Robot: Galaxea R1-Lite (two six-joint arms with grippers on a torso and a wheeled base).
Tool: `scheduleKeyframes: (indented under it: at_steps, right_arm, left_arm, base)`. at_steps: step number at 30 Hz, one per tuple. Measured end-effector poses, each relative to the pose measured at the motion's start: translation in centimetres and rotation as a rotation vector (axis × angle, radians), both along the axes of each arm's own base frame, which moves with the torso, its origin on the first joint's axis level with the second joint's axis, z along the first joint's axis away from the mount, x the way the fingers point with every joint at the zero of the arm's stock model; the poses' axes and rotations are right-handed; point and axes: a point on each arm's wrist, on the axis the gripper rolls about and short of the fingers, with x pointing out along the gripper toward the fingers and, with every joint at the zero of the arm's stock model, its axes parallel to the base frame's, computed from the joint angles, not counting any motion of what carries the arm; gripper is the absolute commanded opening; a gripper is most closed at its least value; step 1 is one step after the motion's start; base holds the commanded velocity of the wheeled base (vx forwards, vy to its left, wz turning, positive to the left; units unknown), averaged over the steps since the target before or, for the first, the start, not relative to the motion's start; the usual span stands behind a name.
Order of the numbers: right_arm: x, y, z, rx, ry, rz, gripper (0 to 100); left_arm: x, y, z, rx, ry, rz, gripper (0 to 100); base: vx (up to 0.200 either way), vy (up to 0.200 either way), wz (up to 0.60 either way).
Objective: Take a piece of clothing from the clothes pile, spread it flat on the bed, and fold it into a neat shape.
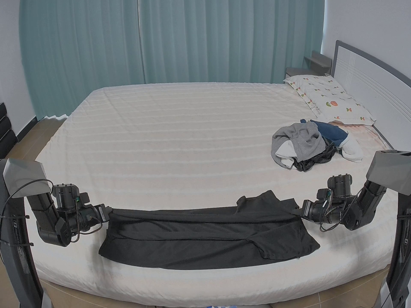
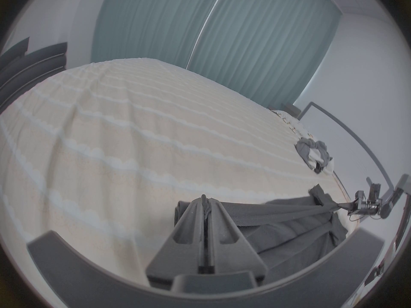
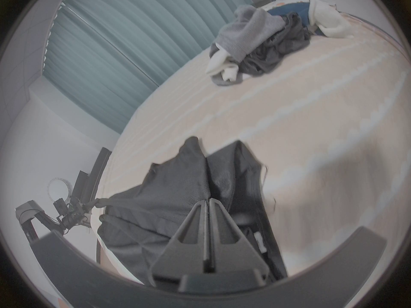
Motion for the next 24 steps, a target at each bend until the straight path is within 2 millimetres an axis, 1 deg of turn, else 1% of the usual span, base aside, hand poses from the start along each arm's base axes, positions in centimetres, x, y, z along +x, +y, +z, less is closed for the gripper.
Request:
scheduleKeyframes:
  at_steps: [7, 15, 16, 17, 24]
  right_arm:
    - [-1.3, 0.2, -0.9, -0.009, 0.05, 0.013, 0]
    - [-1.6, 0.2, -1.1, -0.006, 0.069, 0.011, 0]
    - [-1.7, 0.2, -1.2, -0.006, 0.072, 0.011, 100]
    - [-1.7, 0.2, -1.2, -0.006, 0.075, 0.01, 100]
    - [-1.8, 0.1, -1.2, 0.006, 0.08, 0.001, 100]
  left_arm:
    - [-1.3, -0.3, -1.3, 0.019, 0.021, -0.015, 0]
    - [-2.5, -0.4, -2.4, 0.033, 0.068, -0.028, 0]
    - [-2.6, -0.4, -2.5, 0.033, 0.071, -0.027, 0]
    - [-2.6, -0.4, -2.6, 0.034, 0.072, -0.026, 100]
    - [-2.6, -0.4, -2.7, 0.033, 0.077, -0.022, 100]
  base:
    - [0.0, 0.0, 0.0]
    - [0.0, 0.0, 0.0]
    - [0.0, 0.0, 0.0]
    - [0.0, 0.0, 0.0]
    - [0.0, 0.0, 0.0]
